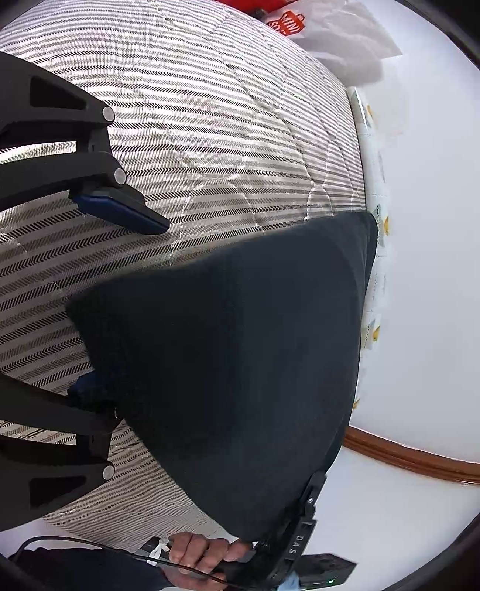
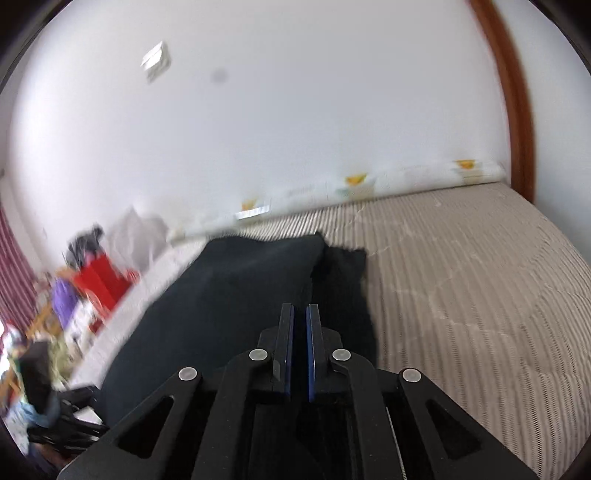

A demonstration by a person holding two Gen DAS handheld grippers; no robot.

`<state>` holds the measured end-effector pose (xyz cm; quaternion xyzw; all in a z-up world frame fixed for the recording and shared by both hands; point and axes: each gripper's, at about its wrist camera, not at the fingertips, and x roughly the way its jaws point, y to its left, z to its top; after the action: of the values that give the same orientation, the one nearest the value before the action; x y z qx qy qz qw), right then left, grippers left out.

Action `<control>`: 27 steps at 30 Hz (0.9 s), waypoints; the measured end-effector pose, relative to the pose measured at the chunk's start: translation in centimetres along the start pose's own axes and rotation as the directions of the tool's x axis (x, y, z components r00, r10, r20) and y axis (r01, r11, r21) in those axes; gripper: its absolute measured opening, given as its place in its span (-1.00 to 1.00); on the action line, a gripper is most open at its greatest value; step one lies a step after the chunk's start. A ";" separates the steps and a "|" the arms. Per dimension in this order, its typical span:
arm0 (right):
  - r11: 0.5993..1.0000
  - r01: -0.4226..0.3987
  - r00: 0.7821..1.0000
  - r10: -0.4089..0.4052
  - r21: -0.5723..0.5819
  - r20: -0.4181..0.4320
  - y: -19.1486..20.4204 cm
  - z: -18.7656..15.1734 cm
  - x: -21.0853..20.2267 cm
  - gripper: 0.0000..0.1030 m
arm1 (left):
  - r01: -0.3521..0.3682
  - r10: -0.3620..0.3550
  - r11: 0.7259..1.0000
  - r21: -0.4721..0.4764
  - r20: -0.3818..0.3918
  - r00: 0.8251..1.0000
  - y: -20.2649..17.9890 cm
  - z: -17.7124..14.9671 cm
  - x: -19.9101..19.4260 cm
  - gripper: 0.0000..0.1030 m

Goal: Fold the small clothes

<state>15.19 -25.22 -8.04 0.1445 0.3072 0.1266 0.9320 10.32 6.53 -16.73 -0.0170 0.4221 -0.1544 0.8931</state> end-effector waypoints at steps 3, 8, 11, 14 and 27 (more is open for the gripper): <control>0.998 0.062 0.997 -0.063 -0.005 -0.036 -1.6 -1.0 0.6 -0.90 | -0.006 0.006 1.000 0.011 0.000 1.000 -0.3 0.1 0.1 0.25; 0.995 0.087 0.989 -0.082 0.039 -0.126 -2.6 -2.3 2.3 -0.75 | -0.016 0.016 1.000 0.013 0.005 1.000 -0.5 -0.1 -0.4 0.24; 0.990 0.136 0.987 -0.134 0.022 -0.089 -2.0 -2.4 0.2 -0.73 | -0.013 0.013 0.999 0.035 0.020 1.000 -0.7 -0.6 -1.5 0.24; 0.990 0.138 0.989 -0.139 -0.030 -0.048 -0.4 -2.5 -1.8 -0.70 | 0.004 -0.006 1.000 0.026 0.063 0.998 -0.7 -1.3 -3.3 0.24; 0.980 0.183 0.969 -0.192 -0.072 -0.154 -0.5 -4.4 -4.1 -0.40 | -0.072 0.062 0.995 0.075 0.123 0.990 -1.6 2.6 -4.2 0.24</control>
<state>9.36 -26.21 -9.43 0.0775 0.3895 0.0577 0.9159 9.38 5.99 -11.60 0.0234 0.3615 -0.1396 0.9216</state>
